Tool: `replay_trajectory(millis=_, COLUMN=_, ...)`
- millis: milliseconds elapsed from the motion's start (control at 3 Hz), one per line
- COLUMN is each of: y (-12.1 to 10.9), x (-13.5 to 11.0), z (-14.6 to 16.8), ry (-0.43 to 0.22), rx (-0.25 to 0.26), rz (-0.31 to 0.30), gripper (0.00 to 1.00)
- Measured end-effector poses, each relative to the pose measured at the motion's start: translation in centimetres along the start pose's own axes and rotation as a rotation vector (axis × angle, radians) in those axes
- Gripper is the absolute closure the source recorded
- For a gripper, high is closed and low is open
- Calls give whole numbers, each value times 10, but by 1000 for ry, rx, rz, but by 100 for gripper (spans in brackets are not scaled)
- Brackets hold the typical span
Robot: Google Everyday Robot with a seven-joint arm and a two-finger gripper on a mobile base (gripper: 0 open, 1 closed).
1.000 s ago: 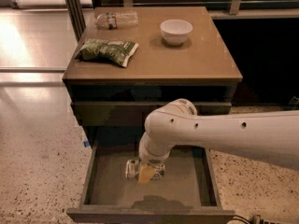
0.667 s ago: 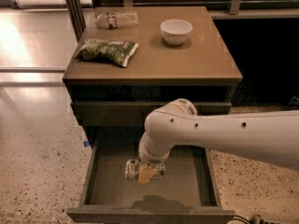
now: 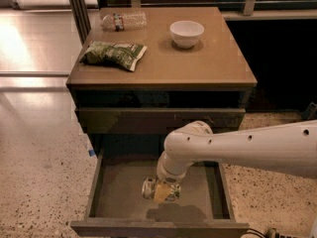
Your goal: Place 7up can into middle drawer
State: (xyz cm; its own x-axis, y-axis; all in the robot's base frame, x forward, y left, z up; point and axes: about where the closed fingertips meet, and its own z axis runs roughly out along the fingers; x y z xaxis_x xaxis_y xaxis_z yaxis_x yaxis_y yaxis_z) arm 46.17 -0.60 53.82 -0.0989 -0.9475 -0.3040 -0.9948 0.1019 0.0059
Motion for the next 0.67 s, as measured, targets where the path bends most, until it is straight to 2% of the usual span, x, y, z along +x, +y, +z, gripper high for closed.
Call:
replay_trajectory(millis=333, y=18, x=17, z=64, ry=15, rx=-102, rz=51, gripper=100)
replay_trajectory(millis=667, y=18, x=17, z=64, ry=15, rx=-102, rz=51, gripper=100)
